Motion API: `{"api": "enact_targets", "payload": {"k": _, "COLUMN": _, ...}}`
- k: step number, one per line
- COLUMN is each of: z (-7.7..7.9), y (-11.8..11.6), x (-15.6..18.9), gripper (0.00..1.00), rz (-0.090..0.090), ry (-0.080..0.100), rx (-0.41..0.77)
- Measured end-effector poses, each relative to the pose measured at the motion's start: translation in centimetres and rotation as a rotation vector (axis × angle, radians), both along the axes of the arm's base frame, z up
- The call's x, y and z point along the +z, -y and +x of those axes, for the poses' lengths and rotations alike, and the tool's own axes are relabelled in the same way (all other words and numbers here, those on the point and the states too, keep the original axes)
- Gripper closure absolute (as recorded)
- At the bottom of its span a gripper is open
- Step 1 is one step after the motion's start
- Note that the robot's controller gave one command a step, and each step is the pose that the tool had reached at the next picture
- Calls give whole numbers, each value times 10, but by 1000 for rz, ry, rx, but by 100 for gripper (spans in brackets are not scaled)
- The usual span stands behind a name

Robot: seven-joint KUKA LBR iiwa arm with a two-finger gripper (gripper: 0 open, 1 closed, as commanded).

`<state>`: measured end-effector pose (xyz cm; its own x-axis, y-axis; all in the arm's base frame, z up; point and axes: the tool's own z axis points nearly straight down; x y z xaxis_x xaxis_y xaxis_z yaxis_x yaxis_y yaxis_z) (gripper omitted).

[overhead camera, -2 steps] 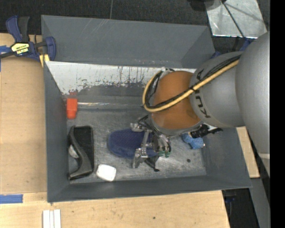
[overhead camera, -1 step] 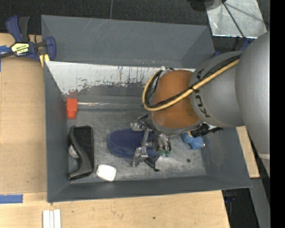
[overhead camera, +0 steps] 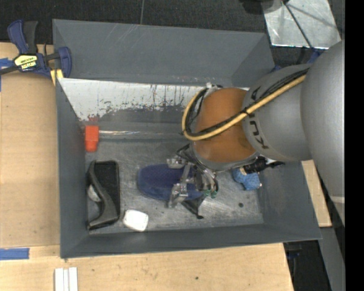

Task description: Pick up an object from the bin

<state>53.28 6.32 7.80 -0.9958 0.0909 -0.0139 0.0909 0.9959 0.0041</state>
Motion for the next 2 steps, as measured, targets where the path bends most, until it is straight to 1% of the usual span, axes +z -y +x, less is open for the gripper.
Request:
{"api": "enact_targets", "payload": {"k": 1, "z": 1, "y": 1, "x": 15, "gripper": 100, "rz": -2, "ry": -9, "rx": -1}}
{"api": "enact_targets", "payload": {"k": 2, "z": 3, "y": 1, "x": 91, "gripper": 100, "rz": -1, "ry": -5, "rx": -3}}
